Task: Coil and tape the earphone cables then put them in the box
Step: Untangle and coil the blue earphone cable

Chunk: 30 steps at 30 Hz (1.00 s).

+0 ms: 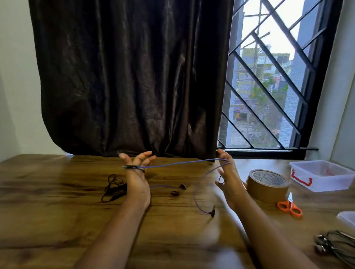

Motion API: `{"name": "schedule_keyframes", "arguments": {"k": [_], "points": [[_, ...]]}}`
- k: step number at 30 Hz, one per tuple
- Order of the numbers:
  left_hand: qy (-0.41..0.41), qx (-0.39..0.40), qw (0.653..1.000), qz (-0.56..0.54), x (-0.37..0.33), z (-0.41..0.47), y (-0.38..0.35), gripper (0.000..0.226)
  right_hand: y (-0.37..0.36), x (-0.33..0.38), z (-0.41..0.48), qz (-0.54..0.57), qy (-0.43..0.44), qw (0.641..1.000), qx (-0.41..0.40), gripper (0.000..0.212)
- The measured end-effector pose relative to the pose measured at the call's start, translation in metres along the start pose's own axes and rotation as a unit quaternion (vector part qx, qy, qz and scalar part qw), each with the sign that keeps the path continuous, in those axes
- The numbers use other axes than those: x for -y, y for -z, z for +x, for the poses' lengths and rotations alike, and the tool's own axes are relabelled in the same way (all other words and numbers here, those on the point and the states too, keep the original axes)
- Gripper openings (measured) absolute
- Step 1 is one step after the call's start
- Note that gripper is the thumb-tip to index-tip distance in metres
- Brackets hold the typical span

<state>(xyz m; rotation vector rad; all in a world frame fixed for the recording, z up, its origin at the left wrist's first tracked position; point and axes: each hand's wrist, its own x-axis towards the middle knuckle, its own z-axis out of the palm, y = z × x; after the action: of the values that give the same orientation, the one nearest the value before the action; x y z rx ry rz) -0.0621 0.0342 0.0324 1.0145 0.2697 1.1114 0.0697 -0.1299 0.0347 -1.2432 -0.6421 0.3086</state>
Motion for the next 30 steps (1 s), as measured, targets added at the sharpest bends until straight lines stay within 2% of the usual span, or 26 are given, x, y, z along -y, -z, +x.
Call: {"name": "schedule_keyframes", "arguments": {"k": [4, 5, 7, 8, 9, 10, 11, 13, 14, 16, 18, 20, 22, 23, 24, 26, 27, 30], "points": [[0.010, 0.063, 0.998, 0.011, 0.005, -0.005, -0.005, 0.080, 0.003, -0.006, 0.001, 0.017, -0.044, 0.999, 0.027, 0.057], [0.020, 0.075, 0.997, 0.014, 0.007, -0.004, -0.007, 0.075, 0.002, -0.006, 0.000, 0.013, -0.055, 0.997, 0.042, 0.055], [0.032, 0.085, 0.995, 0.033, 0.010, -0.004, -0.011, 0.053, -0.002, -0.006, 0.001, -0.026, -0.052, 0.996, 0.061, 0.032], [0.024, 0.090, 0.994, 0.057, 0.011, -0.006, -0.013, 0.037, -0.003, -0.009, 0.001, -0.084, -0.025, 0.994, 0.060, 0.025], [0.004, 0.095, 0.990, 0.101, 0.012, -0.006, -0.014, 0.023, -0.001, -0.013, 0.004, -0.182, 0.021, 0.981, 0.062, 0.030], [-0.021, 0.105, 0.982, 0.155, 0.013, -0.007, -0.014, 0.015, 0.003, -0.018, 0.007, -0.292, 0.060, 0.953, 0.062, 0.043], [-0.045, 0.115, 0.970, 0.208, 0.014, -0.007, -0.013, 0.010, 0.005, -0.021, 0.010, -0.405, 0.084, 0.908, 0.062, 0.058], [-0.077, 0.126, 0.946, 0.289, 0.015, -0.007, -0.010, 0.011, 0.006, -0.018, 0.009, -0.565, 0.070, 0.819, 0.071, 0.084], [-0.103, 0.127, 0.929, 0.332, 0.016, -0.006, -0.008, 0.015, 0.007, -0.014, 0.008, -0.610, 0.050, 0.786, 0.092, 0.094], [-0.190, 0.119, 0.866, 0.447, 0.016, -0.006, -0.005, 0.023, 0.008, -0.004, 0.004, -0.670, 0.024, 0.729, 0.141, 0.105], [-0.250, 0.112, 0.804, 0.528, 0.014, -0.010, -0.005, 0.029, 0.012, 0.003, 0.002, -0.696, 0.038, 0.704, 0.137, 0.107], [-0.272, 0.103, 0.765, 0.575, 0.014, -0.014, -0.005, 0.035, 0.012, 0.008, -0.001, -0.698, 0.083, 0.704, 0.099, 0.106], [-0.282, 0.112, 0.742, 0.598, 0.018, -0.015, -0.007, 0.041, 0.010, 0.008, 0.000, -0.679, 0.168, 0.711, 0.068, 0.100], [-0.289, 0.121, 0.734, 0.603, 0.020, -0.016, -0.008, 0.044, 0.007, 0.006, 0.002, -0.643, 0.222, 0.731, 0.059, 0.092], [-0.290, 0.130, 0.730, 0.605, 0.021, -0.015, -0.009, 0.046, 0.005, 0.003, 0.004, -0.579, 0.258, 0.771, 0.057, 0.080], [-0.286, 0.146, 0.731, 0.601, 0.022, -0.010, -0.010, 0.049, -0.006, 0.001, 0.002, -0.434, 0.250, 0.862, 0.077, 0.049], [-0.285, 0.155, 0.733, 0.598, 0.022, -0.008, -0.010, 0.050, -0.012, -0.001, -0.001, -0.400, 0.220, 0.884, 0.097, 0.037], [-0.295, 0.167, 0.747, 0.572, 0.026, -0.003, -0.010, 0.053, -0.029, -0.015, -0.009, -0.406, 0.162, 0.884, 0.165, 0.017]]}}
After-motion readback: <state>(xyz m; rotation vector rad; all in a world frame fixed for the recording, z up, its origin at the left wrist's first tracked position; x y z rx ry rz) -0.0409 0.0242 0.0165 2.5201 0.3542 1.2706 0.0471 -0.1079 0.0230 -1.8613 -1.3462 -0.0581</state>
